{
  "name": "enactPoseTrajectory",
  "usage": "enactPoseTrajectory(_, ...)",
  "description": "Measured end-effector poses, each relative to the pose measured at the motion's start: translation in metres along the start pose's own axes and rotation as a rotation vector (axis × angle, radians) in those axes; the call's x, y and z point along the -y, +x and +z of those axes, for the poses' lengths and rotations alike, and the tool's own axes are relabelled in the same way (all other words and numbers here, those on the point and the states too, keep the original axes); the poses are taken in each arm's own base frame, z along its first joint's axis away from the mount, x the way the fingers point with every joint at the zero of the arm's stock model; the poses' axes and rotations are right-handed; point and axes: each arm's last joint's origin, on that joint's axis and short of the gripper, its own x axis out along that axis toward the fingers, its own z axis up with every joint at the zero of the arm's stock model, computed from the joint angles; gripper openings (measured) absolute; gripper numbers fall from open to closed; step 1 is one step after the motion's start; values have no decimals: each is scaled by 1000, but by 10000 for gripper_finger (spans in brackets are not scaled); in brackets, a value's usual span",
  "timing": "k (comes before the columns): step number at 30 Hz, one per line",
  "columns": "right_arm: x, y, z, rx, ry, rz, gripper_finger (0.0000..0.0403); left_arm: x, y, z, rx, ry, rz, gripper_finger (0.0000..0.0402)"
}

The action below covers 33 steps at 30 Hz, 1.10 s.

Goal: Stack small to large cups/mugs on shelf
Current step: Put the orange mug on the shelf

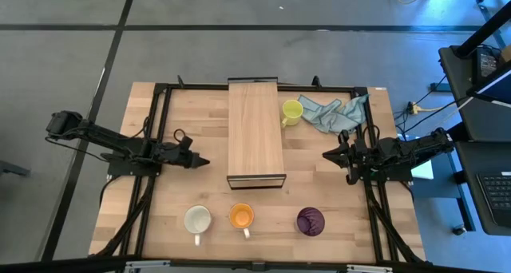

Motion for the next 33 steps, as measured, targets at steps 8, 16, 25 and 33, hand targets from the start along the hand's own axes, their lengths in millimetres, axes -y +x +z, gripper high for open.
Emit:
enactPoseTrajectory(8, 0, 0, 0, 0, 0, 0, 32, 0, 0, 1, 18, 316, 7, 23)
enactPoseTrajectory(16, 0, 0, 0, 0, 0, 0, 32, 0, 0, 1, 47, 466, 22, 23)
enactPoseTrajectory(25, 0, 0, 0, 0, -1, 0, 32, 0, 0, 1, 48, 467, 23, 23)
enactPoseTrajectory(33, 0, 0, 0, 0, 1, 0, 32, -1, 0, 2, 77, 637, 45, 23)
